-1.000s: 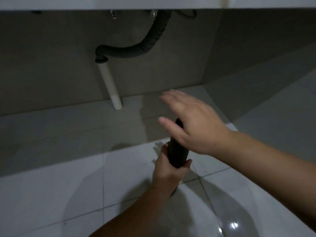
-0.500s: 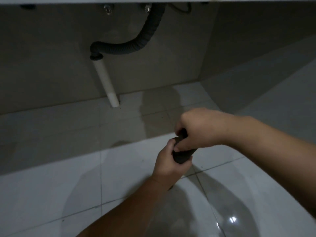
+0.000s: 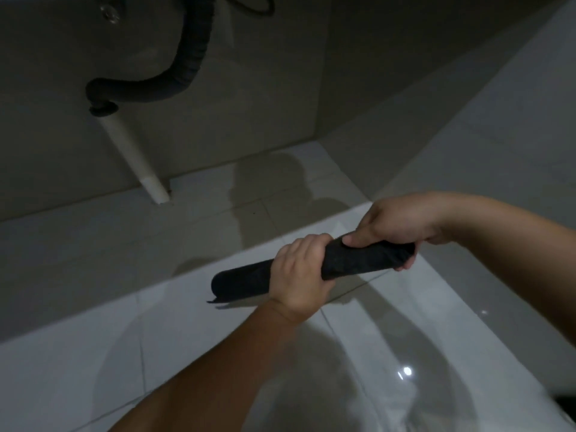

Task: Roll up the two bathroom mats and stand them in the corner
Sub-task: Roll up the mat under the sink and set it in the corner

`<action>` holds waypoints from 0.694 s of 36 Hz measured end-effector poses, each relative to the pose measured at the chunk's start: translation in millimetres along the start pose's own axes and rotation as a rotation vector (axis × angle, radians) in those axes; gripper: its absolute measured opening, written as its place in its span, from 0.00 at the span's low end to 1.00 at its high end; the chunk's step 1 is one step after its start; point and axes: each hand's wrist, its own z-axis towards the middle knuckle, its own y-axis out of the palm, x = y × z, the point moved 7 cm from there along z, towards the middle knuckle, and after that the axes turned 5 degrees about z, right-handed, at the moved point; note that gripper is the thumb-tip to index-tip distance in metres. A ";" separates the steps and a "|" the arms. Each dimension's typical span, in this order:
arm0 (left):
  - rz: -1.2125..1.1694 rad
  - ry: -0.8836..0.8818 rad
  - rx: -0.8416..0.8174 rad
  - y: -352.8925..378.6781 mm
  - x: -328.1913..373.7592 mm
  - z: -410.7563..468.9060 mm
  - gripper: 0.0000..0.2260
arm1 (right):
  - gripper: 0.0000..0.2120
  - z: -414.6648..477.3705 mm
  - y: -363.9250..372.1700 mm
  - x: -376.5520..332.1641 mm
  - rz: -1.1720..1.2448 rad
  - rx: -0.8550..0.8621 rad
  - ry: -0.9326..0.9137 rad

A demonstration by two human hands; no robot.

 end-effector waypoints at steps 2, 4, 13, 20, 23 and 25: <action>-0.002 0.005 -0.116 13.2 0.2 8.1 0.25 | 0.15 5.8 -10.6 12.8 0.063 0.081 -0.073; -0.020 -0.050 -0.209 23.1 -6.0 15.4 0.30 | 0.12 11.7 -23.6 25.9 0.069 0.167 -0.131; -0.513 -0.814 -0.295 85.7 -30.2 36.5 0.15 | 0.12 52.8 -83.5 89.0 0.101 0.555 -0.191; -1.117 -1.147 -0.450 167.2 36.3 101.6 0.19 | 0.14 116.2 -97.7 132.3 0.249 0.710 -0.230; -1.101 -1.229 -0.409 180.0 39.6 117.0 0.18 | 0.16 137.3 -99.4 141.4 0.243 0.697 -0.282; -1.088 -1.262 -0.432 190.0 37.8 122.1 0.18 | 0.18 144.3 -94.7 149.1 0.172 0.691 -0.298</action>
